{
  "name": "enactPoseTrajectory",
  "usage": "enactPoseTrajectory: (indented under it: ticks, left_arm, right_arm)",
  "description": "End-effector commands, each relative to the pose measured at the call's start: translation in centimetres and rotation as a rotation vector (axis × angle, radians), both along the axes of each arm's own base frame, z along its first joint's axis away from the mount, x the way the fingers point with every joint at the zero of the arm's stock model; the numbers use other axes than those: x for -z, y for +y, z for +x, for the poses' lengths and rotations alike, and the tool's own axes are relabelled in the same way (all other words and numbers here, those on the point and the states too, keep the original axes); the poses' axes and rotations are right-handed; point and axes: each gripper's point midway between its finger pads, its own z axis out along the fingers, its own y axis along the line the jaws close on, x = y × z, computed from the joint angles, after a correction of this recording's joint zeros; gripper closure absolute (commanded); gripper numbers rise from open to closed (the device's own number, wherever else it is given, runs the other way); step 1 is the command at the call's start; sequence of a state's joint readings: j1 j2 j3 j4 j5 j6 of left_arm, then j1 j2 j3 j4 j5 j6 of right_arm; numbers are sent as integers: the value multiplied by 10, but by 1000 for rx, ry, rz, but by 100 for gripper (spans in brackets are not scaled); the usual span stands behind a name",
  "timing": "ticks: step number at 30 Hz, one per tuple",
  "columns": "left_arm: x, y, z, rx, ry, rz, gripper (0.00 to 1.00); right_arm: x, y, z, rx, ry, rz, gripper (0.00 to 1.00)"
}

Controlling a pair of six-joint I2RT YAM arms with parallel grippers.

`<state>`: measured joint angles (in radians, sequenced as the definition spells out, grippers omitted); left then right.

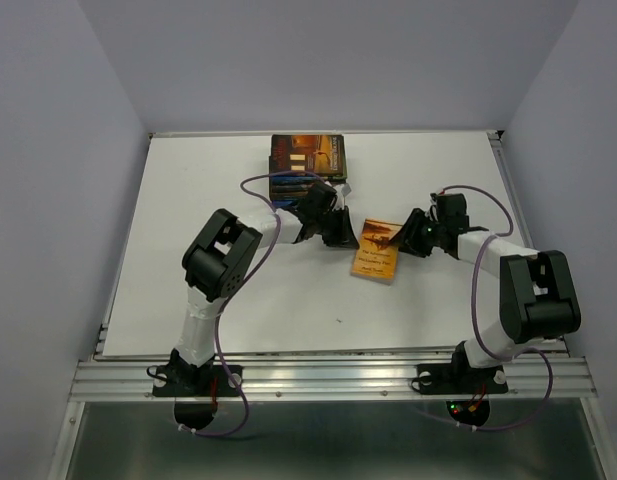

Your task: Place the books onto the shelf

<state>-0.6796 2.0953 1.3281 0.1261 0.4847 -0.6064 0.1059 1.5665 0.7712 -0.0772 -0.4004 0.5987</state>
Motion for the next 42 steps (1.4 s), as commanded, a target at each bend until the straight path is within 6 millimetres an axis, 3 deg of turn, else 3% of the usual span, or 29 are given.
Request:
enactPoseTrajectory:
  ticks: [1,8,13,23,28,31,32,33,34,36,37,38,40,42]
  left_arm:
    - [16,3,-5,-2,-5,83,91]
    - [20,6,-6,-11,-1,98,92]
    - [22,8,-6,-21,8,102,95]
    - [20,6,-7,-26,17,94,98]
    - [16,6,-5,-41,20,88,98]
    - [-1,9,0,-63,9,68,93]
    - [-17,11,2,-69,-11,47,90]
    - [-17,11,2,-70,-12,47,87]
    - [-36,16,6,-80,-40,24,85]
    - [-58,20,9,-90,-82,4,52]
    - [-80,27,11,-97,-126,-11,34]
    - [-90,29,12,-93,-148,-20,27]
    - [-123,34,8,-67,-199,-61,21]
    - [-137,48,10,-92,-223,-54,17]
  right_arm:
    - [-38,17,8,-52,-87,62,54]
    - [-39,27,4,-84,-73,106,55]
    - [-49,35,-1,-109,-84,165,60]
    - [-42,38,-4,-145,-46,150,67]
    - [-39,24,5,-99,-75,52,89]
    - [-53,10,17,-75,-135,-41,99]
    - [-61,3,22,-70,-176,-94,99]
    - [-63,-1,22,-69,-188,-116,99]
    - [-68,-3,25,-73,-211,-133,99]
    - [-86,-8,33,-74,-276,-178,99]
    - [-101,-9,41,-86,-327,-198,99]
    - [-111,-10,46,-85,-352,-208,99]
    - [-130,-13,53,-83,-400,-233,99]
    - [-160,-14,64,-89,-483,-256,99]
